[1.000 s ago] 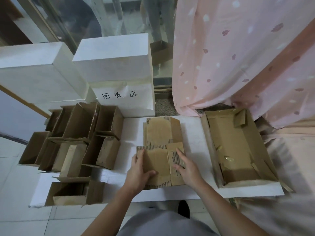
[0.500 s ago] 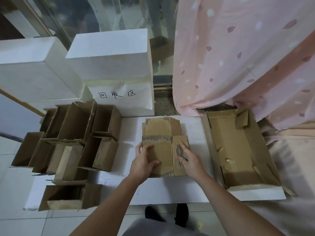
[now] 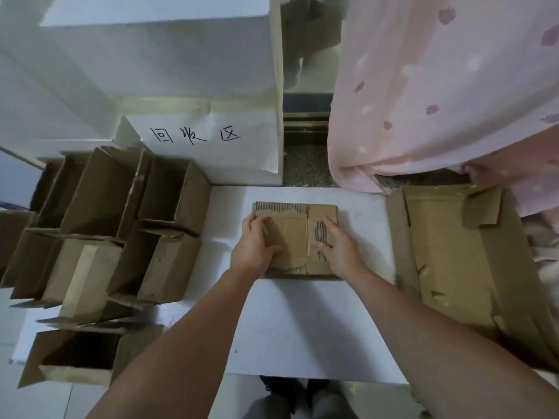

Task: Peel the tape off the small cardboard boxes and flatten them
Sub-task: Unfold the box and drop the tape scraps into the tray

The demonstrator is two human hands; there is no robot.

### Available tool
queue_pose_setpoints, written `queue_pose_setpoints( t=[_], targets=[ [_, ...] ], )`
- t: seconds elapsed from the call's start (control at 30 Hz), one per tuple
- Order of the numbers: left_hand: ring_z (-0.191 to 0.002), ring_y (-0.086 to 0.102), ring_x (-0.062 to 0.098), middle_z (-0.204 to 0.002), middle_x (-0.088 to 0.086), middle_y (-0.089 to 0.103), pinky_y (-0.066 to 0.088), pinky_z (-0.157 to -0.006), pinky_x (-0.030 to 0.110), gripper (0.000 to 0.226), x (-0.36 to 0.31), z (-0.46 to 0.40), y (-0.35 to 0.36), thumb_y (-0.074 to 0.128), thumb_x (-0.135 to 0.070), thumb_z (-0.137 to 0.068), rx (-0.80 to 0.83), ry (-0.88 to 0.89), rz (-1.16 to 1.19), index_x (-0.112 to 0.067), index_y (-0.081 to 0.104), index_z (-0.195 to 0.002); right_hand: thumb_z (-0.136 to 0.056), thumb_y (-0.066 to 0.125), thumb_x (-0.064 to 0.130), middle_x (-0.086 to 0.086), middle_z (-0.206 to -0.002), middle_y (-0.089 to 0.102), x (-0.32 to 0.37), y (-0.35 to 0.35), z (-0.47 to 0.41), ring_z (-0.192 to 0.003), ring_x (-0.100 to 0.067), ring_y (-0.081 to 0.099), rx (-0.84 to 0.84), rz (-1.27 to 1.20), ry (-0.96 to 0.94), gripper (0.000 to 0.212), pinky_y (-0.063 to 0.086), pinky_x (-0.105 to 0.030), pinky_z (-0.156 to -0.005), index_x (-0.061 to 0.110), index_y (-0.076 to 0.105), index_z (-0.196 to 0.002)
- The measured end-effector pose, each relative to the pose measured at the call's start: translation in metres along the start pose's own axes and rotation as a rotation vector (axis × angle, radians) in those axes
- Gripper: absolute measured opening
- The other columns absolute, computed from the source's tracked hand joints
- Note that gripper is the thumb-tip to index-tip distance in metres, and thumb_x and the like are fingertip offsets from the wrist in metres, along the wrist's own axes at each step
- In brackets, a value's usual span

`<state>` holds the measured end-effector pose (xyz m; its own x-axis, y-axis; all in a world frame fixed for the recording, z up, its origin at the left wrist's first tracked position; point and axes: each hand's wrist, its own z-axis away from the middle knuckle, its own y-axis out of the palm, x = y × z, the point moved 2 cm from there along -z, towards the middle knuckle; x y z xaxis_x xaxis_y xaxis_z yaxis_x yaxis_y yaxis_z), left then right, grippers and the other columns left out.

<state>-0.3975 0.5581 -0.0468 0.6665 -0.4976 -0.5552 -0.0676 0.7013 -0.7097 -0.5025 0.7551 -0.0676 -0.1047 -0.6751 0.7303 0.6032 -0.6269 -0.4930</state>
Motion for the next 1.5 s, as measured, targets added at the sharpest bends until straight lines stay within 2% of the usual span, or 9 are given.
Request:
queue_pose_setpoints(
  t=[0.13, 0.33, 0.47, 0.53, 0.6, 0.7, 0.8, 1.2, 1.5],
  targets=[
    [-0.139, 0.042, 0.024, -0.159, -0.007, 0.036, 0.039, -0.111, 0.044, 0.077, 0.021, -0.006, 0.012, 0.083, -0.045, -0.082, -0.086, 0.064, -0.299, -0.028, 0.045, -0.147, -0.096, 0.070, 0.022, -0.007, -0.156, 0.044, -0.012, 0.013, -0.003, -0.141, -0.023, 0.043, 0.008, 0.065, -0.036, 0.071, 0.031, -0.018, -0.105, 0.033, 0.035, -0.156],
    [-0.149, 0.024, 0.028, -0.166, 0.006, 0.020, 0.030, -0.119, 0.043, 0.075, 0.012, -0.006, 0.018, 0.077, -0.049, -0.087, -0.077, 0.083, -0.473, -0.023, 0.042, -0.148, -0.099, 0.055, 0.050, -0.016, -0.142, 0.040, -0.008, 0.012, -0.004, -0.127, -0.035, 0.040, 0.026, 0.484, -0.004, 0.067, 0.040, -0.042, -0.105, 0.041, 0.024, -0.158],
    [-0.143, 0.031, 0.025, -0.159, 0.003, 0.032, 0.031, -0.115, 0.037, 0.054, -0.004, 0.000, 0.024, 0.067, -0.030, -0.096, 0.001, 0.290, -0.596, -0.026, 0.045, -0.146, -0.093, 0.065, 0.049, -0.009, -0.141, 0.036, 0.006, 0.005, -0.001, -0.126, -0.029, 0.033, -0.109, 0.719, -0.191, 0.058, 0.039, -0.041, -0.107, 0.033, 0.050, -0.146],
    [-0.151, 0.024, 0.027, -0.165, 0.002, 0.028, 0.028, -0.119, 0.039, 0.059, -0.003, 0.005, 0.033, 0.063, -0.020, -0.097, 0.059, 0.371, -0.586, -0.030, 0.042, -0.151, -0.096, 0.065, 0.034, -0.007, -0.151, 0.034, 0.010, 0.011, -0.002, -0.136, -0.030, 0.030, -0.032, 0.798, -0.328, 0.051, 0.035, -0.042, -0.113, 0.030, 0.053, -0.145],
    [-0.158, 0.011, 0.030, -0.172, 0.003, 0.015, 0.020, -0.125, 0.043, 0.065, 0.002, 0.006, 0.038, 0.054, -0.020, -0.102, 0.106, 0.359, -0.580, -0.031, 0.028, -0.160, -0.101, 0.056, 0.026, -0.007, -0.162, 0.025, 0.009, 0.024, 0.002, -0.149, -0.031, 0.018, 0.092, 0.894, -0.394, 0.058, 0.023, -0.042, -0.122, 0.025, 0.037, -0.156],
    [-0.160, -0.003, 0.033, -0.174, 0.006, -0.002, 0.009, -0.128, 0.045, 0.061, 0.006, 0.011, 0.043, 0.032, -0.042, -0.111, 0.163, 0.381, -0.688, -0.028, 0.008, -0.165, -0.105, 0.040, 0.050, -0.010, -0.170, 0.002, 0.003, 0.037, 0.012, -0.155, -0.036, -0.002, 0.140, 0.965, -0.341, 0.073, 0.003, -0.050, -0.127, 0.016, 0.012, -0.162],
    [-0.159, -0.007, 0.035, -0.173, 0.009, -0.007, 0.006, -0.129, 0.046, 0.064, 0.004, 0.009, 0.045, 0.023, -0.051, -0.111, 0.205, 0.361, -0.750, -0.026, 0.000, -0.165, -0.103, 0.042, 0.053, -0.010, -0.169, -0.002, 0.007, 0.040, 0.010, -0.155, -0.038, -0.007, 0.185, 0.990, -0.293, 0.078, 0.001, -0.053, -0.126, 0.015, 0.008, -0.162],
    [-0.160, -0.008, 0.032, -0.174, 0.008, -0.010, 0.006, -0.130, 0.045, 0.075, -0.001, -0.017, 0.034, 0.048, -0.039, -0.109, 0.199, 0.315, -0.754, -0.029, -0.001, -0.165, -0.100, 0.051, 0.051, -0.010, -0.169, 0.000, 0.028, 0.044, -0.019, -0.155, -0.037, -0.005, 0.181, 0.944, -0.269, 0.081, 0.001, -0.052, -0.126, 0.016, 0.013, -0.162],
    [-0.159, -0.010, 0.034, -0.173, 0.008, -0.013, 0.008, -0.130, 0.045, 0.079, 0.007, -0.008, 0.034, 0.051, -0.035, -0.108, 0.227, 0.287, -0.733, -0.027, -0.003, -0.165, -0.101, 0.051, 0.046, -0.014, -0.167, 0.002, 0.029, 0.057, -0.005, -0.153, -0.041, 0.000, 0.169, 1.010, -0.280, 0.079, 0.006, -0.054, -0.125, 0.011, 0.014, -0.161]
  ],
)
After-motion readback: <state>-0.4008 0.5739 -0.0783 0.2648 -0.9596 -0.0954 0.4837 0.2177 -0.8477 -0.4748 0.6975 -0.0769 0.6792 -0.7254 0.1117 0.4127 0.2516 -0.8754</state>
